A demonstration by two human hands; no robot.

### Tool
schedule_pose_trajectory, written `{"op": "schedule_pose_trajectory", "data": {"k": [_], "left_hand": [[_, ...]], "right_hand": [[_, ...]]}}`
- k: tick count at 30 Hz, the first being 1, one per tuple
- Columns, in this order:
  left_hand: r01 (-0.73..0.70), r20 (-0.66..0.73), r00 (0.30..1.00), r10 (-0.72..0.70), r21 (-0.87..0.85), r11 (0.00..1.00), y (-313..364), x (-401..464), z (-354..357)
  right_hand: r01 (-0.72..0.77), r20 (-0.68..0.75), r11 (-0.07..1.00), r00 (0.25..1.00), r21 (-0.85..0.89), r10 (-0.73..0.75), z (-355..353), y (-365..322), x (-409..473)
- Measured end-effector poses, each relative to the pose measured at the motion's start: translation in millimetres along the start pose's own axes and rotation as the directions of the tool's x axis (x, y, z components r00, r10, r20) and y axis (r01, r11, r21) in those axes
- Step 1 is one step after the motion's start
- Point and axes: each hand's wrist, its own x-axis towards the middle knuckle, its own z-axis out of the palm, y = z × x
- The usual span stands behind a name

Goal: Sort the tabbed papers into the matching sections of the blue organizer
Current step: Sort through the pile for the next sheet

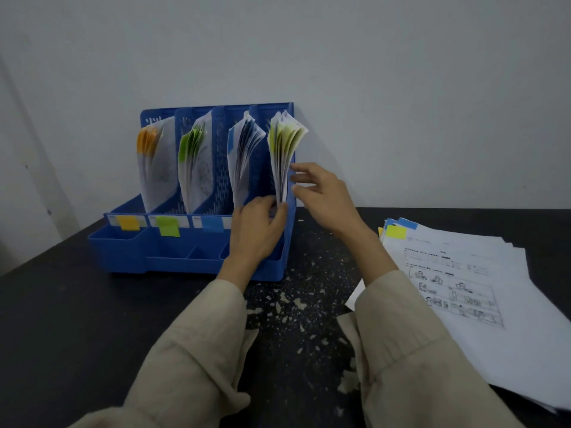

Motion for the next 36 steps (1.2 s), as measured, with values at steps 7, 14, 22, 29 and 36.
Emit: {"op": "schedule_pose_trajectory", "data": {"k": [7, 14, 22, 29, 36], "left_hand": [[-0.222, -0.397, 0.895, 0.201, -0.006, 0.975, 20.9, -9.9, 8.6], [-0.479, 0.154, 0.853, 0.498, -0.143, 0.866, 56.2, -34.2, 50.0], [-0.332, 0.707, 0.592, 0.387, -0.223, 0.917, 53.1, -57.1, 70.9], [-0.303, 0.751, 0.561, 0.35, -0.207, 0.93, 54.9, -62.0, 70.6], [-0.278, 0.758, 0.561, 0.333, -0.206, 0.938, 56.3, -62.9, 69.2]], "right_hand": [[-0.215, -0.221, 0.937, 0.963, -0.274, 0.157, -63.9, 25.5, -5.9], [-0.778, -0.723, 0.615, 0.5, -0.132, 0.477, -161.8, 70.3, -61.1], [-0.929, -0.701, 0.36, 0.203, 0.083, 0.684, -215.1, 90.1, -119.7], [-0.918, -0.678, 0.397, 0.274, 0.028, 0.682, -209.5, 93.4, -115.9], [-0.877, -0.729, 0.474, 0.373, -0.076, 0.574, -200.5, 95.2, -107.8]]}}
